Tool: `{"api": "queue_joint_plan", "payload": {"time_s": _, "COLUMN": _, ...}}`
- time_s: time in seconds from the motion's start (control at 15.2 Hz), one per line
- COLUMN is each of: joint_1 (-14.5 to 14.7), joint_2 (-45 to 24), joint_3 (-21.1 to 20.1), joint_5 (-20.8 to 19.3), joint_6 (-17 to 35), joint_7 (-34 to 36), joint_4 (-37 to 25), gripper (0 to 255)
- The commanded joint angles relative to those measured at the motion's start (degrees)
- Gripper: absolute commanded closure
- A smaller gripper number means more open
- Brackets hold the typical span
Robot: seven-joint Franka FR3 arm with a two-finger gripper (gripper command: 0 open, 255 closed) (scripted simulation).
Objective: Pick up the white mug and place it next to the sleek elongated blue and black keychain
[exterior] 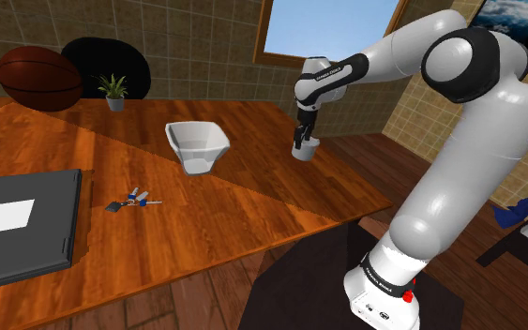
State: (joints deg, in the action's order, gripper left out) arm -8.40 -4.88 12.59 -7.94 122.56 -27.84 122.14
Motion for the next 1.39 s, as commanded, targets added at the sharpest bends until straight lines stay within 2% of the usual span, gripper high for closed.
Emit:
{"api": "queue_joint_plan", "payload": {"time_s": 0.0, "joint_1": -0.16, "joint_2": -0.87, "joint_3": 0.10, "joint_5": 0.06, "joint_6": 1.55, "joint_7": -0.14, "joint_4": 0.62, "gripper": 0}}
{"api": "queue_joint_plan", "payload": {"time_s": 0.2, "joint_1": -0.38, "joint_2": -2.22, "joint_3": 0.23, "joint_5": 0.15, "joint_6": 4.22, "joint_7": -0.24, "joint_4": 1.93, "gripper": 0}}
{"api": "queue_joint_plan", "payload": {"time_s": 0.73, "joint_1": -0.38, "joint_2": -2.22, "joint_3": 0.23, "joint_5": 0.15, "joint_6": 4.21, "joint_7": -0.24, "joint_4": 1.92, "gripper": 0}}
{"api": "queue_joint_plan", "payload": {"time_s": 0.79, "joint_1": -0.38, "joint_2": -2.22, "joint_3": 0.23, "joint_5": 0.15, "joint_6": 4.21, "joint_7": -0.24, "joint_4": 1.92, "gripper": 255}}
{"api": "queue_joint_plan", "payload": {"time_s": 1.32, "joint_1": -0.38, "joint_2": -2.22, "joint_3": 0.23, "joint_5": 0.15, "joint_6": 4.21, "joint_7": -0.24, "joint_4": 1.92, "gripper": 255}}
